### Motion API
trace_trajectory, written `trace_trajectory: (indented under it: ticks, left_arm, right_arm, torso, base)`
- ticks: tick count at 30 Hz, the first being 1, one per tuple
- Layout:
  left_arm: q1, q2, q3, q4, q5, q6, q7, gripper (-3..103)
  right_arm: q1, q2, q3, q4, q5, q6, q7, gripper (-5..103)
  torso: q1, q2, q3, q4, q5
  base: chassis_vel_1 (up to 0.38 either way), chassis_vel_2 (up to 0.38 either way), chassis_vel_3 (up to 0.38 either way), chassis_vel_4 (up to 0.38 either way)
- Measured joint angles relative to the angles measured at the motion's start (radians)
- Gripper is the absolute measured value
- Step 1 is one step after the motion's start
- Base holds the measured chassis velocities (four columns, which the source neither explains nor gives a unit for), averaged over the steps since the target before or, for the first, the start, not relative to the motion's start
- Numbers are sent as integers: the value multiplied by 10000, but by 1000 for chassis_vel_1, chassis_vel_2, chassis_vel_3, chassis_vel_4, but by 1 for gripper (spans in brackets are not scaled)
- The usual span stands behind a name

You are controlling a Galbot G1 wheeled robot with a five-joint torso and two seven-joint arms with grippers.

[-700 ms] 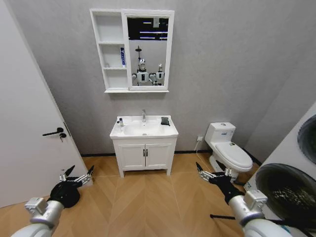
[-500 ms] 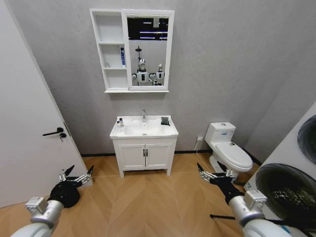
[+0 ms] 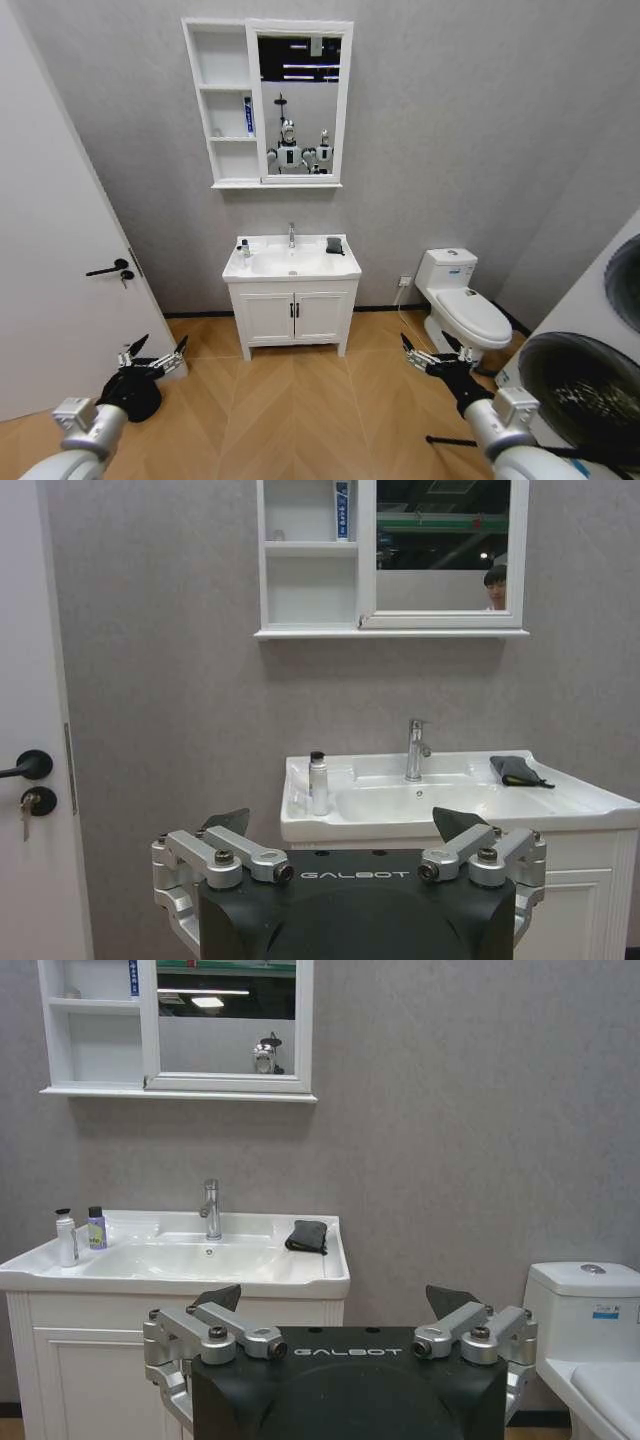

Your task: Move facial cleanser and shampoo from washbasin to cabinet, then wipe washbasin with towel.

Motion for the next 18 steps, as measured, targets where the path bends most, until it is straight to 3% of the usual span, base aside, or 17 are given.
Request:
trace_trajectory:
  ticks: [9,18]
  left_arm:
    - [59,-94,40,-41,61,-25,10,100]
    - [125,-320,166,-60,245,-69,43,100]
  right_arm:
    - [-55,123,-87,-59,-212,142,-135,100]
    - [-160,240,-197,-93,-402,205,-217,100]
  torso:
    - [4,-1,2,2,7]
    - [8,-3,4,-2,-6]
  base:
    - [-202,195,213,-199]
    - [-293,291,302,-297]
